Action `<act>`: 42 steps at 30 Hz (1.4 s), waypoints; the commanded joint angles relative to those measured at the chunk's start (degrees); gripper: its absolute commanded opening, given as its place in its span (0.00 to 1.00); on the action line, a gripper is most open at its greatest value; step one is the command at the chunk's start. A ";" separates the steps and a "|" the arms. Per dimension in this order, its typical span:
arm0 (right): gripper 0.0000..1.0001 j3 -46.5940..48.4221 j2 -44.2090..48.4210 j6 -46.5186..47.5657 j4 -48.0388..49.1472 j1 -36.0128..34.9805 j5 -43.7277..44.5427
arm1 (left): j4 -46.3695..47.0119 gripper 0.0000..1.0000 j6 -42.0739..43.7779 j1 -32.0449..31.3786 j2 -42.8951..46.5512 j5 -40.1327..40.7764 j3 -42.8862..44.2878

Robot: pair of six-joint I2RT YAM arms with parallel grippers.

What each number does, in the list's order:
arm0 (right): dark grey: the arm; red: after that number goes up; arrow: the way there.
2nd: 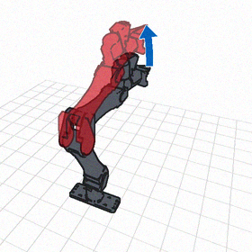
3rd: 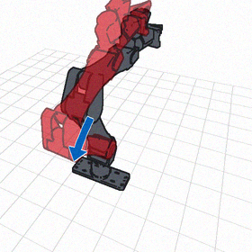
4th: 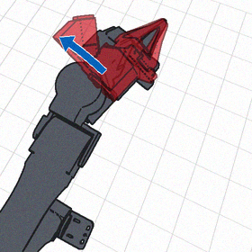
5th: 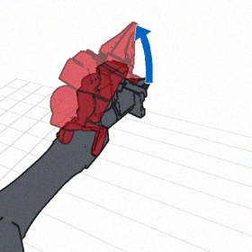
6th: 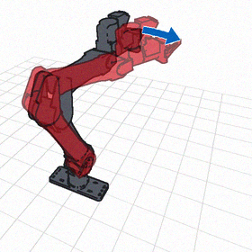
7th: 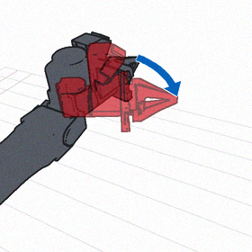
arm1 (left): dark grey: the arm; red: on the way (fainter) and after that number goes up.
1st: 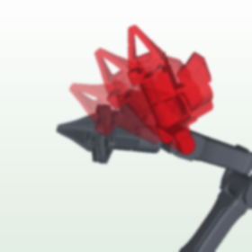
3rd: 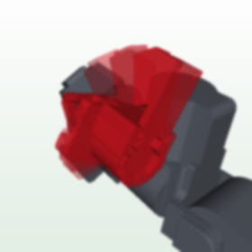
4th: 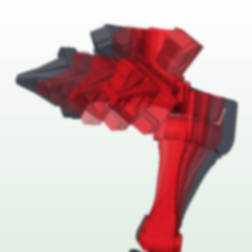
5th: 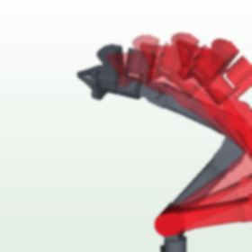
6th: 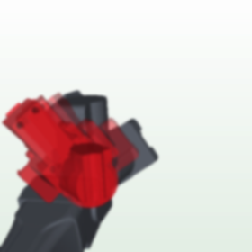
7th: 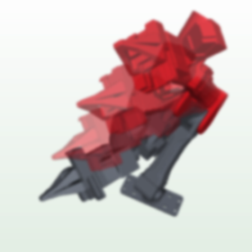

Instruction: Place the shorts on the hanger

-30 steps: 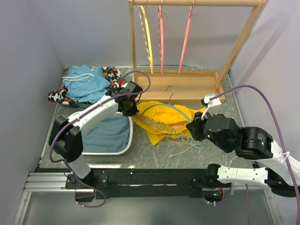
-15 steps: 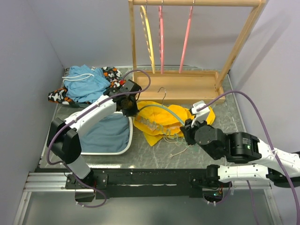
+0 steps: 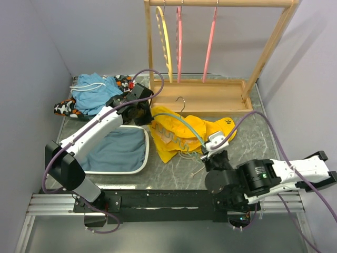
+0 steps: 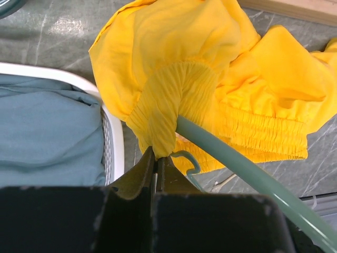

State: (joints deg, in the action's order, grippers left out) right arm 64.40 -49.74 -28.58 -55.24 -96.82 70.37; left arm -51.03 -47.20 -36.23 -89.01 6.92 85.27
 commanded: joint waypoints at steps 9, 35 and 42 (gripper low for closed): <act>0.00 -9.90 4.82 17.50 24.74 -10.67 11.38 | -4.87 0.01 0.88 3.27 3.32 -5.07 4.63; 0.00 -16.76 5.97 16.01 25.81 -13.84 8.38 | -7.17 0.01 4.92 11.27 2.17 -7.61 10.88; 0.00 -25.17 14.04 32.31 48.43 -13.75 9.52 | -3.73 0.01 5.71 10.22 6.65 -13.24 5.00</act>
State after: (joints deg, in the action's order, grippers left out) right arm 43.66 -41.25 -6.96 -25.30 -110.10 77.52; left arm -58.19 -43.31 -25.10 -86.72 -2.81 91.46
